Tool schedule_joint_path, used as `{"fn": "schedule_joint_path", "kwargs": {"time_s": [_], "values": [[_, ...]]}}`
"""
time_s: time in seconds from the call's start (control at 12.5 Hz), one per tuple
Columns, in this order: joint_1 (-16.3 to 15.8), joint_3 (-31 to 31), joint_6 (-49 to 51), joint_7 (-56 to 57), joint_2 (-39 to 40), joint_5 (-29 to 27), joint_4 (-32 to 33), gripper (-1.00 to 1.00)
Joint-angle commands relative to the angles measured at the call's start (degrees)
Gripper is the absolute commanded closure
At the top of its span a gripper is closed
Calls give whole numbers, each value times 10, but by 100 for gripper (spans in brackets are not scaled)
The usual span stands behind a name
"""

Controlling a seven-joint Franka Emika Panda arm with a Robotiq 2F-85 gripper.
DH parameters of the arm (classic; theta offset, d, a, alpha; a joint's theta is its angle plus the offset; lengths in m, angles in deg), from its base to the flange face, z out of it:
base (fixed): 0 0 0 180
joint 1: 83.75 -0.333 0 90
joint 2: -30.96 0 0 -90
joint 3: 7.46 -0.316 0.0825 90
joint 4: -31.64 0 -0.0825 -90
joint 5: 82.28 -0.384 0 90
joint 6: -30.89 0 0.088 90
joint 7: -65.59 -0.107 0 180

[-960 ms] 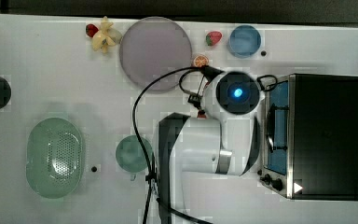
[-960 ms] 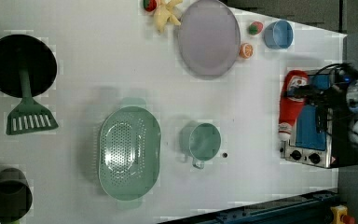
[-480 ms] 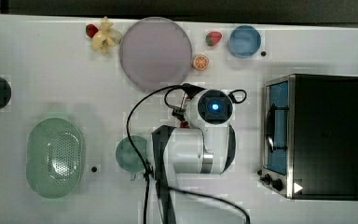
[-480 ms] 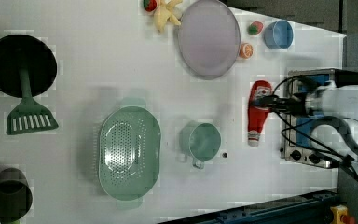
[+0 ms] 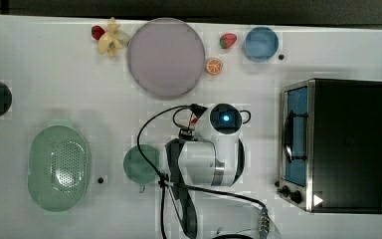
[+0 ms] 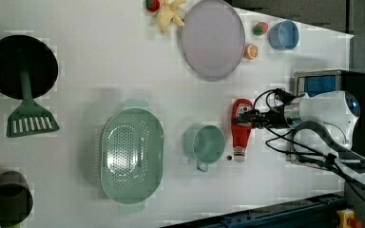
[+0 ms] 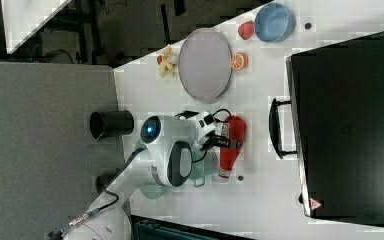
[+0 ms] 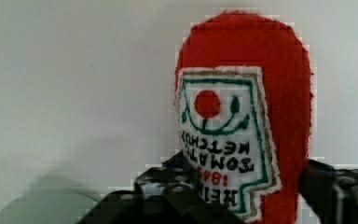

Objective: Pick ketchup from strainer and place it on the table

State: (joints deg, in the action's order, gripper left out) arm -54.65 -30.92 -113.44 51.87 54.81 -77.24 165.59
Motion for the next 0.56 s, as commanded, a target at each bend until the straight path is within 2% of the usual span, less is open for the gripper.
{"fn": "schedule_joint_path", "kwargs": {"time_s": [0.08,0.32,0.56], "values": [[1,2,-2,10,-30,-1,-24,-100],[1,-6,9,10,-79,-2,-54,-100],[0,-14,80,-6,-145,-3,-116,-100]]}}
